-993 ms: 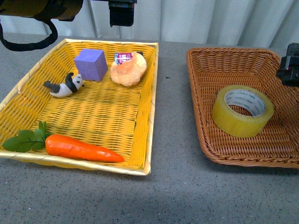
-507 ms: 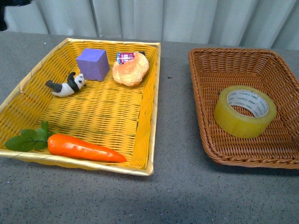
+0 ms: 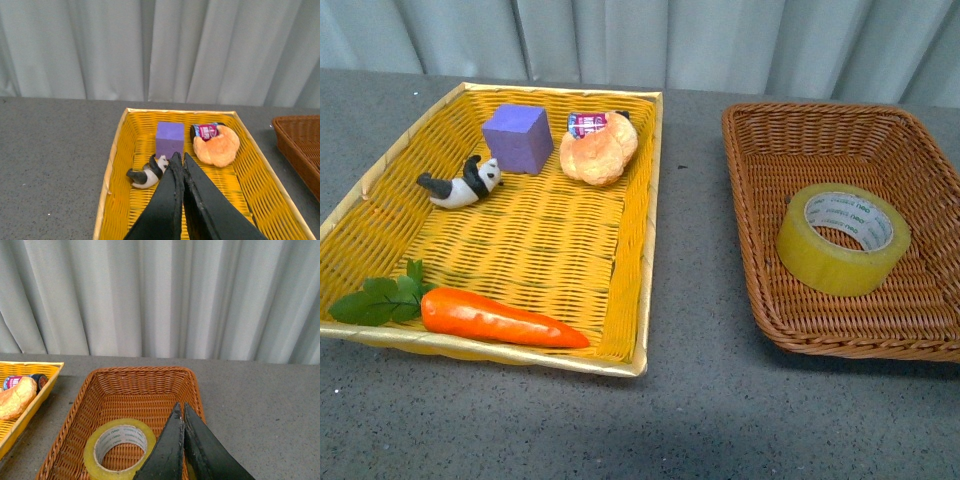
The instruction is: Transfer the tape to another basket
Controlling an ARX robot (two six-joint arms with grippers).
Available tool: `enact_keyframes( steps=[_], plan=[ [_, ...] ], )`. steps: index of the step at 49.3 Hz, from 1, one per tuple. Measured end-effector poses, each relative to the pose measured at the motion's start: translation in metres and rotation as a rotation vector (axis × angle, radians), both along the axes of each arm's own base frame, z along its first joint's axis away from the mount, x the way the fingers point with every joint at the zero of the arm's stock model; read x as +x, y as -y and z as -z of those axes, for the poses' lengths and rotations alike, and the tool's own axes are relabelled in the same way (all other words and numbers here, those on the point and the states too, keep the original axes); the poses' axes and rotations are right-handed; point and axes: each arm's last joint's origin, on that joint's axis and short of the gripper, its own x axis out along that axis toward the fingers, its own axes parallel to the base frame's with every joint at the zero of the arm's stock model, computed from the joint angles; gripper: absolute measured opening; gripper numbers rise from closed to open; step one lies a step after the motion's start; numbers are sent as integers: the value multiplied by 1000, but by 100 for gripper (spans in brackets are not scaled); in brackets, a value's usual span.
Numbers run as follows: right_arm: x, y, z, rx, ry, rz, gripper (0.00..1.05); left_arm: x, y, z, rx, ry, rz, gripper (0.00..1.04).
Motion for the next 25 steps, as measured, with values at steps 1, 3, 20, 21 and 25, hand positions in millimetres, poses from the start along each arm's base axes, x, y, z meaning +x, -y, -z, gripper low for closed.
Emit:
enact_keyframes(
  steps=[1,3,20,21,25],
  plan=[
    [-3,0,0,0,0,0,1,-3,-3,0,1,-1,11,4],
    [-7,0,0,0,1,0,1,-7,-6,0,1,-1,-1,4],
    [-34,0,-3,0,9,0,1,-37,-8,-3,0,10,-9,4],
    [-35,0,-3,0,11,0,1,-38,-9,-4,0,12,-10,4],
    [-39,0,-4,0,14,-1,1,-42,-9,-6,0,19,-10,4]
  ],
)
